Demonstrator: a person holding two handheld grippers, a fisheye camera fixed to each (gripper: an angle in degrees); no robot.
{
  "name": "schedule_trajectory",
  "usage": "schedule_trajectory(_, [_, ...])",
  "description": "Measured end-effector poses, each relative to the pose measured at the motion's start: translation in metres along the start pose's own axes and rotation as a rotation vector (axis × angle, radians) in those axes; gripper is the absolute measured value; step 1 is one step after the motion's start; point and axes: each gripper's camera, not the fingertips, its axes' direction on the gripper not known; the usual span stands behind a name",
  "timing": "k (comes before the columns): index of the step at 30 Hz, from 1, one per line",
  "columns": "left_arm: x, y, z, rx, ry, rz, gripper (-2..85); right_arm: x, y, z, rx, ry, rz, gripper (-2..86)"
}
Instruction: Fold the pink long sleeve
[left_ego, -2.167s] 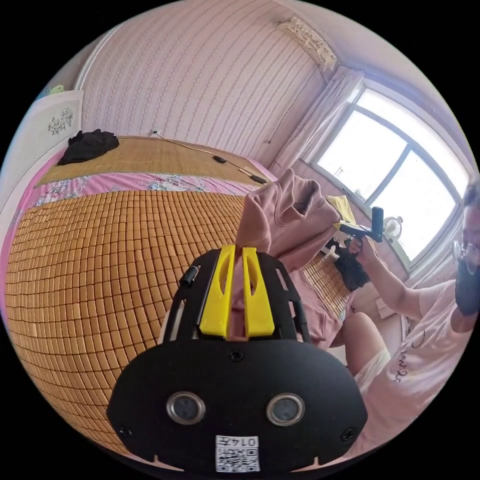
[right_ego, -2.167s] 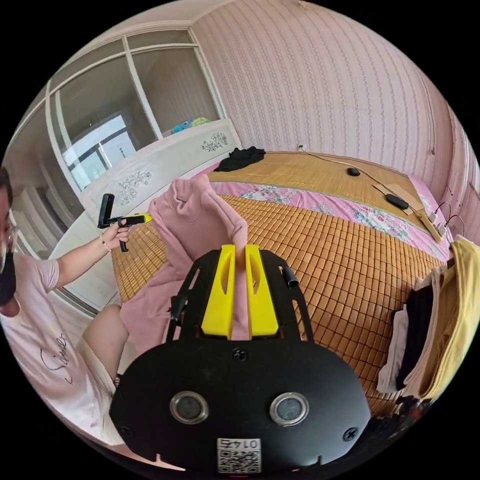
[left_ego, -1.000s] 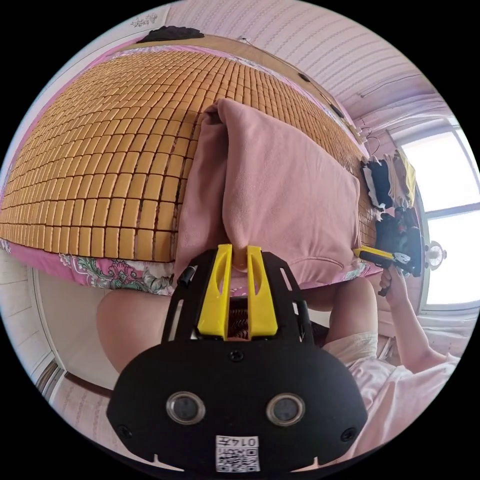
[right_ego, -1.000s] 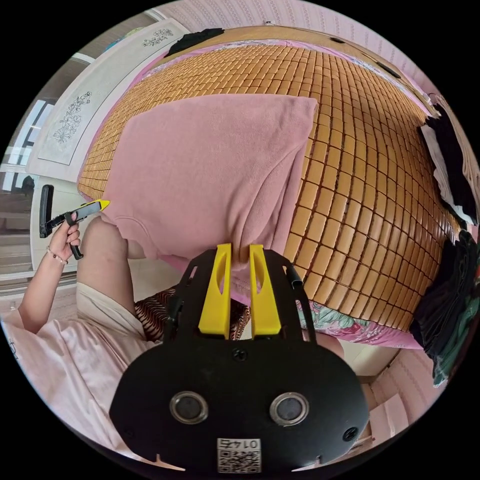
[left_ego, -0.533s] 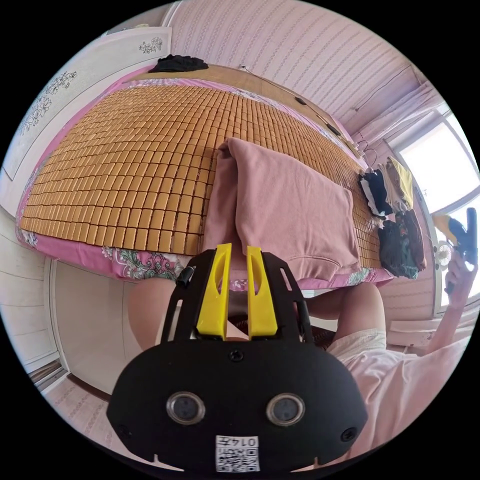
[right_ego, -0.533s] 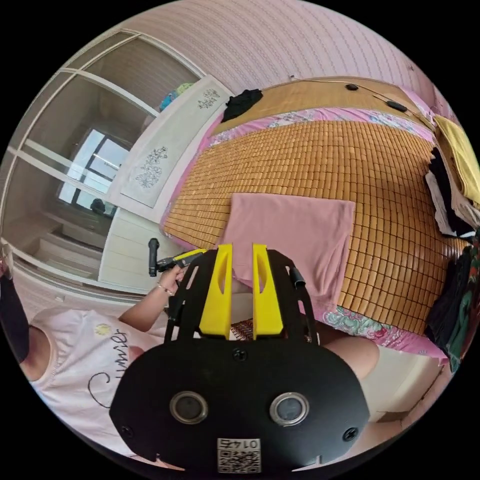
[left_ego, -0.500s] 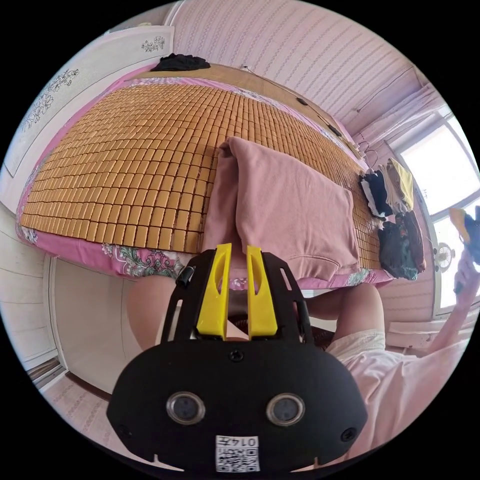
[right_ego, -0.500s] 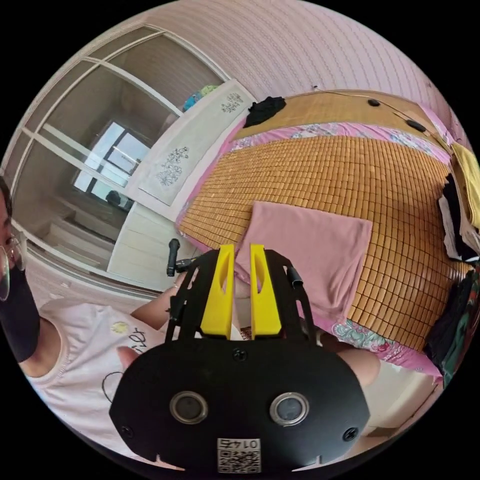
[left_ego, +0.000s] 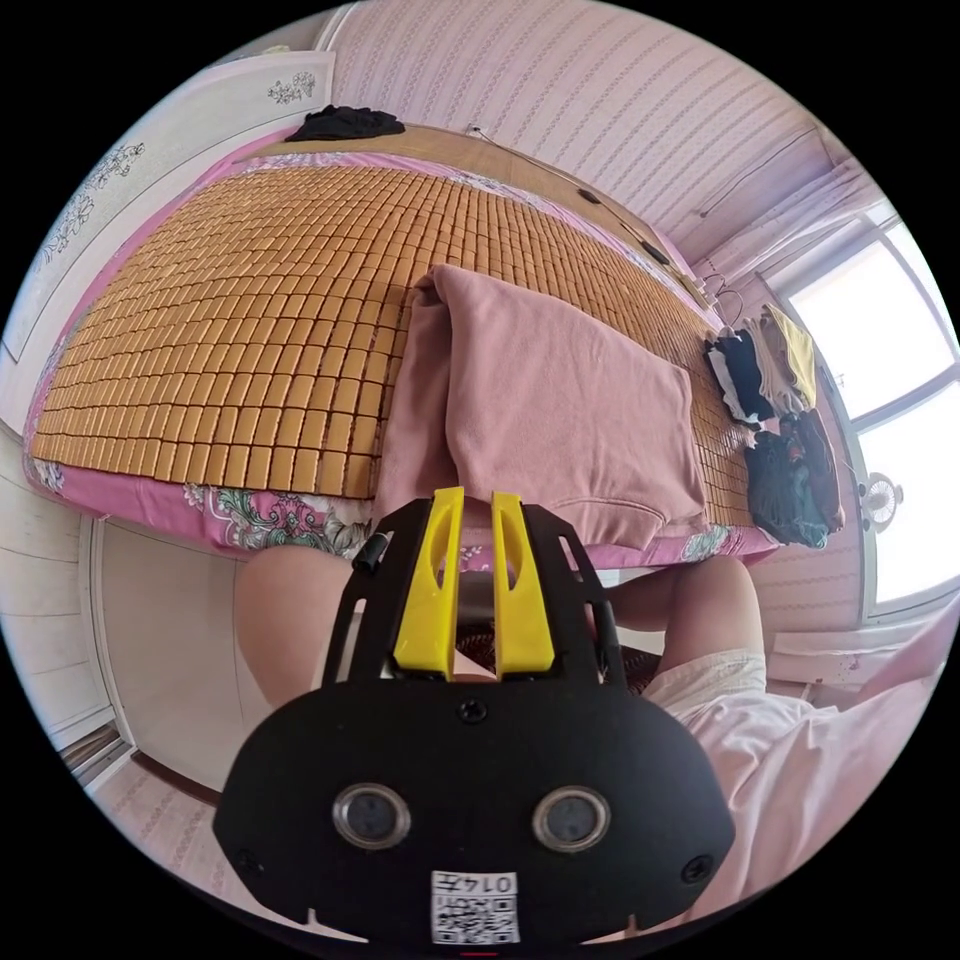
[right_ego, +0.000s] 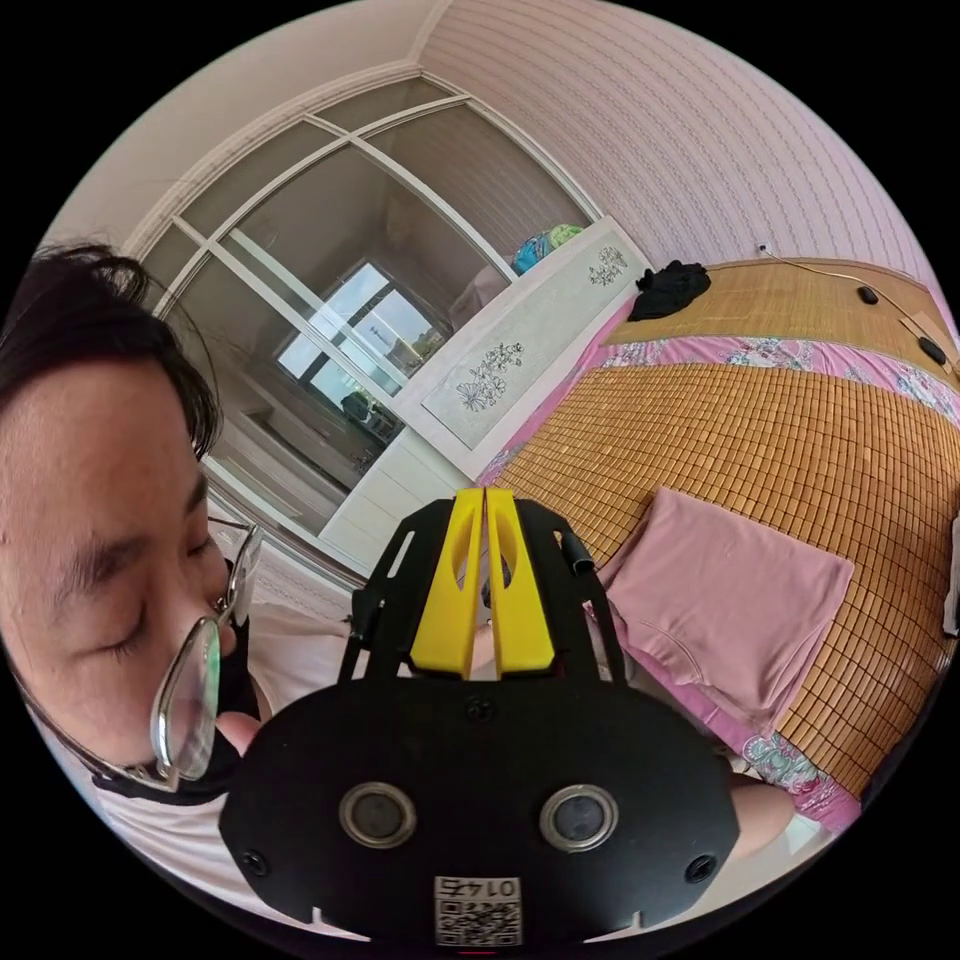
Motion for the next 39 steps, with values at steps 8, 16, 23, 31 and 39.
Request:
schedule_trajectory(8, [-0.004, 0.007, 0.011, -0.025, 0.009, -0.018, 5.1, -0.019, 0.010, -0.017, 0.055, 0.000, -0.031, -0.2])
schedule_trajectory(16, [-0.003, 0.009, 0.020, -0.024, 0.018, -0.017, 5.1, -0.024, 0.012, -0.012, 0.075, -0.009, -0.052, -0.2])
schedule_trajectory(23, [-0.005, 0.011, 0.031, -0.022, 0.018, -0.018, 5.1, -0.022, 0.012, -0.002, 0.093, -0.019, -0.047, -0.3])
schedule_trajectory(31, [-0.004, 0.015, 0.045, -0.027, 0.021, -0.015, 5.0, -0.019, 0.009, 0.024, 0.097, -0.043, -0.060, -0.2])
schedule_trajectory(39, [0.011, 0.012, 0.064, -0.025, 0.030, 0.032, 5.0, -0.011, -0.008, 0.056, 0.128, -0.015, -0.068, -0.3])
